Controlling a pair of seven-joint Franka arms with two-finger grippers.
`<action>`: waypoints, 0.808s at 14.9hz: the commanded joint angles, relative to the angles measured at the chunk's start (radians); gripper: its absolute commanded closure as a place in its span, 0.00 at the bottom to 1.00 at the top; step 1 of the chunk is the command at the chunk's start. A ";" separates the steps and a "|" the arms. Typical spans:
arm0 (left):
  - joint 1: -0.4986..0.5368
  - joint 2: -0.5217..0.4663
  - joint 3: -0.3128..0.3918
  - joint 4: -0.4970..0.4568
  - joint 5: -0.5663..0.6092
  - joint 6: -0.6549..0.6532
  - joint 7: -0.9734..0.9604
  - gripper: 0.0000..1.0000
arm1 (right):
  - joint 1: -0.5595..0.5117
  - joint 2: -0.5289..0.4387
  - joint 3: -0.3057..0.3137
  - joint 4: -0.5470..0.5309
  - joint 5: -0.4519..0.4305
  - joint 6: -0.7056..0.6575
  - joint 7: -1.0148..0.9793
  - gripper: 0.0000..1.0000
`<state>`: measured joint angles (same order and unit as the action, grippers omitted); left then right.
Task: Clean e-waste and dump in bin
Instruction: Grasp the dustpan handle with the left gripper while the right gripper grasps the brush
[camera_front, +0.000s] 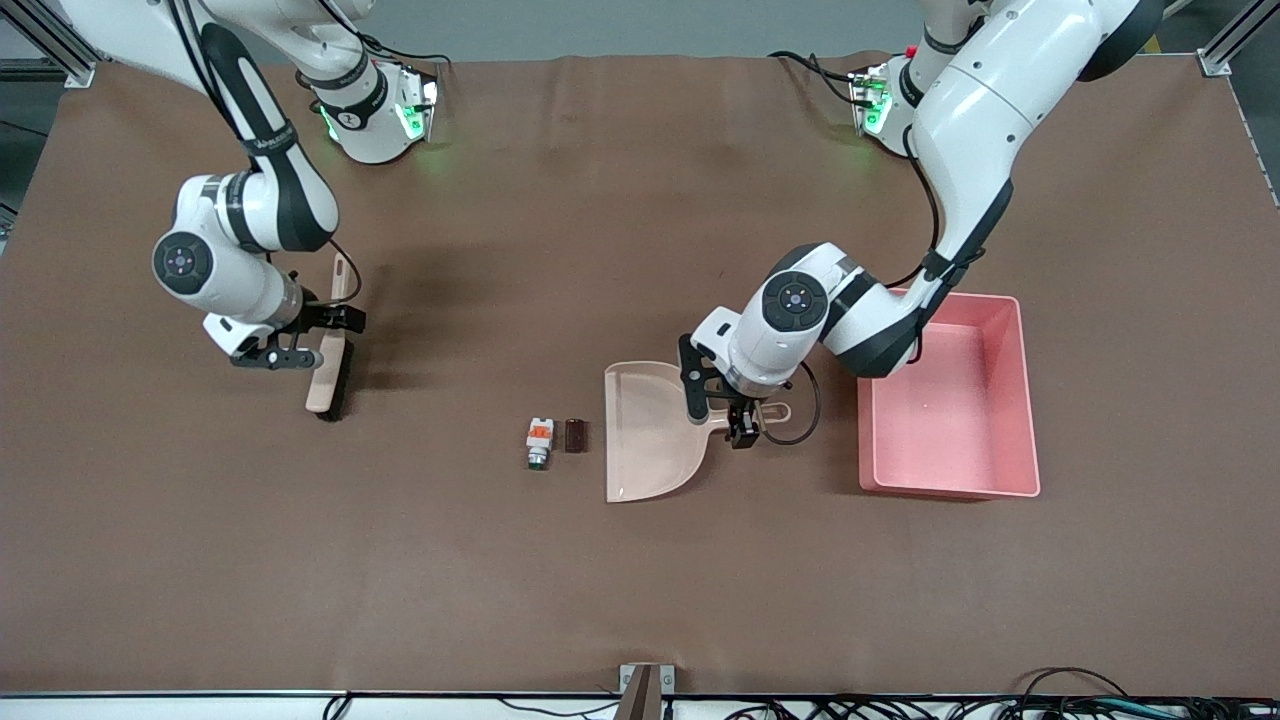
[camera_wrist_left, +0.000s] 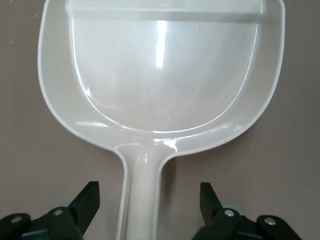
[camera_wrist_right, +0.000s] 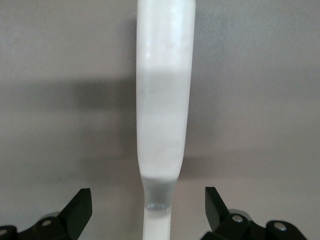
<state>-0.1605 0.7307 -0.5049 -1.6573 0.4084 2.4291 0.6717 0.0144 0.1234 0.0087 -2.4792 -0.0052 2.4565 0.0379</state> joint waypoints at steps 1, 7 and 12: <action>-0.005 0.029 -0.001 0.030 0.020 0.021 0.043 0.14 | 0.009 -0.151 -0.001 -0.162 0.004 0.103 -0.010 0.00; -0.005 0.044 -0.001 0.031 0.046 0.021 0.055 0.24 | 0.007 -0.182 -0.003 -0.233 -0.002 0.182 -0.015 0.13; -0.007 0.046 -0.001 0.031 0.047 0.021 0.055 0.35 | 0.006 -0.172 -0.003 -0.233 -0.002 0.206 -0.015 0.29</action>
<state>-0.1609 0.7619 -0.5049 -1.6489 0.4378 2.4459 0.7177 0.0193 -0.0254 0.0085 -2.6814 -0.0063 2.6400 0.0309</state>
